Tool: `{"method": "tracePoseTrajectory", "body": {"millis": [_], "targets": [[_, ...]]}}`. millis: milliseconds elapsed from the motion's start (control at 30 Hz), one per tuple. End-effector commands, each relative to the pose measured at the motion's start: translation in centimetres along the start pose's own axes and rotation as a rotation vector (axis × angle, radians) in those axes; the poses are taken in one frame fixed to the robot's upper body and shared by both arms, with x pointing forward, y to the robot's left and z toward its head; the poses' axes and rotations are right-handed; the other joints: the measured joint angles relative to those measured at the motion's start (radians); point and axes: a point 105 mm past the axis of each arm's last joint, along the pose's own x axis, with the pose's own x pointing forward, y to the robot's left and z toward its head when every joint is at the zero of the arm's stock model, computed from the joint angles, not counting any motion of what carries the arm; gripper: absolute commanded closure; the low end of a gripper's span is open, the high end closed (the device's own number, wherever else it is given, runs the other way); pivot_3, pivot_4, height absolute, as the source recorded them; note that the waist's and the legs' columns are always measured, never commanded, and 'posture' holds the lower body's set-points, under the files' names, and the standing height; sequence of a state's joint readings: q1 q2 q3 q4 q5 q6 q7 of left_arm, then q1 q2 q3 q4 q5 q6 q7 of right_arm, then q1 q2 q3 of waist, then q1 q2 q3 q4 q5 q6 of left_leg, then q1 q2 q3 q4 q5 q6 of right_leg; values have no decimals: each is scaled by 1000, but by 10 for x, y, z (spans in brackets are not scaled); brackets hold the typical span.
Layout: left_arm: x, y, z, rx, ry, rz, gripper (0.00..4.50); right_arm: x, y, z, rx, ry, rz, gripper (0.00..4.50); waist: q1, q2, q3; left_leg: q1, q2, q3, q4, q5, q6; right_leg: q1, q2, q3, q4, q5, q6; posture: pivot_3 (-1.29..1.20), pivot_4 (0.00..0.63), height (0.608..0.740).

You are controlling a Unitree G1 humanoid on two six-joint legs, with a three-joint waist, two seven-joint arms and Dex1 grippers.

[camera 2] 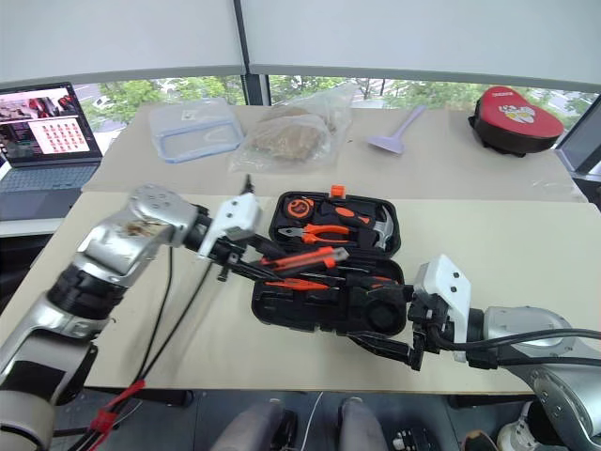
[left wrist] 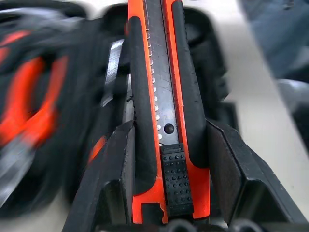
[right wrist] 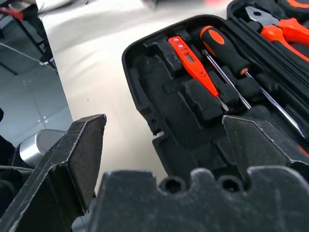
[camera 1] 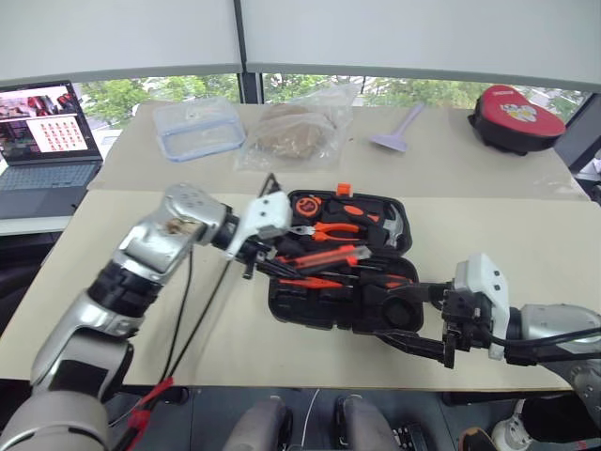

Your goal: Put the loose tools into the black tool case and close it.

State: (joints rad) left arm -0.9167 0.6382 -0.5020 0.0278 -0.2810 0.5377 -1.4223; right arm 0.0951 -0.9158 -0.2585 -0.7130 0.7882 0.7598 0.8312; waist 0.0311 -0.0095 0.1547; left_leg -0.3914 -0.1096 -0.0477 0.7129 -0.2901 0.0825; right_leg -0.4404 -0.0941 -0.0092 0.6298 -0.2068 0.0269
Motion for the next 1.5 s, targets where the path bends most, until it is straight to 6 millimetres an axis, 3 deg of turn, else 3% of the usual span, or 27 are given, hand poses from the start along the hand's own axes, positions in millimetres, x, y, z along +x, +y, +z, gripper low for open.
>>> {"method": "tracePoseTrajectory", "body": {"millis": [33, 300, 467, 667, 733, 833, 900, 1067, 1167, 1367, 1500], "targets": [[8, -2, -6, 78, 110, -55, 2821, -5, 2, 10, -53, -24, -36, 0, -7, 0, 0, 0, 0, 0, 0, 0, 0, 0, 0, 0, 0, 0, 0, 0, 150, 722], [23, -14, -15, 6, 186, -126, 2821, -7, 13, 5, -26, -20, -58, 0, -3, 0, 0, 0, 0, 0, 1, 0, 1, 0, 1, 0, 0, 0, 0, 0, 150, 722], [37, -8, -22, -27, 200, -101, 2821, -8, 13, 3, -18, -18, -70, 0, 4, 0, 0, 0, 0, 0, 2, 0, 1, 1, 1, 0, 0, 0, 0, 0, 150, 722], [40, -13, -24, -89, 213, -124, 2821, -8, 10, 0, -13, -13, -79, 0, 6, 0, 0, 0, 0, 0, 2, 0, 1, 1, 1, 0, 0, 0, 0, 0, 150, 722], [39, -16, -25, -84, 221, -134, 1817, -7, 9, -1, -13, -13, -81, 0, 6, 0, 0, 0, 0, 0, 2, 0, 1, 1, 1, 0, 0, 0, 0, 0, 150, 722], [38, -13, -27, -87, 224, -111, 890, -5, 8, -1, -14, -19, -82, 0, 6, 0, 0, 0, 0, 0, 2, 0, 1, 1, 1, 0, 0, 0, 0, 0, 150, 722], [31, -6, -15, -101, 177, -82, 175, -5, 8, 0, -14, -26, -77, 0, 6, 0, 0, 1, 0, 0, 1, 0, 1, 1, 1, 0, 0, 0, 0, 0, 150, 722], [20, 5, 8, -121, 63, -38, 44, -5, 5, -1, -14, -30, -72, 0, 8, 0, 0, 0, 0, 0, 3, 0, 1, 1, 1, 0, 1, 0, 0, 0, 150, 722], [22, 7, 7, -103, 53, -21, 761, -4, 3, 0, -20, -29, -68, 0, 7, 0, 0, 0, 0, 0, 2, 0, 1, 1, 1, 0, 1, 0, 0, 0, 150, 722], [33, -5, -8, -80, 86, -67, 3122, -4, 3, -1, -24, -26, -64, 0, 7, 0, 0, 0, 0, 0, 2, 0, 1, 1, 1, 0, 1, 0, 0, 0, 150, 722], [33, -17, -30, -50, 182, -117, 4459, -4, 3, -3, -19, -21, -64, 0, 7, 0, 0, 0, 0, 0, 2, 0, 1, 1, 1, 0, 1, 0, 0, 0, 150, 722]]}}
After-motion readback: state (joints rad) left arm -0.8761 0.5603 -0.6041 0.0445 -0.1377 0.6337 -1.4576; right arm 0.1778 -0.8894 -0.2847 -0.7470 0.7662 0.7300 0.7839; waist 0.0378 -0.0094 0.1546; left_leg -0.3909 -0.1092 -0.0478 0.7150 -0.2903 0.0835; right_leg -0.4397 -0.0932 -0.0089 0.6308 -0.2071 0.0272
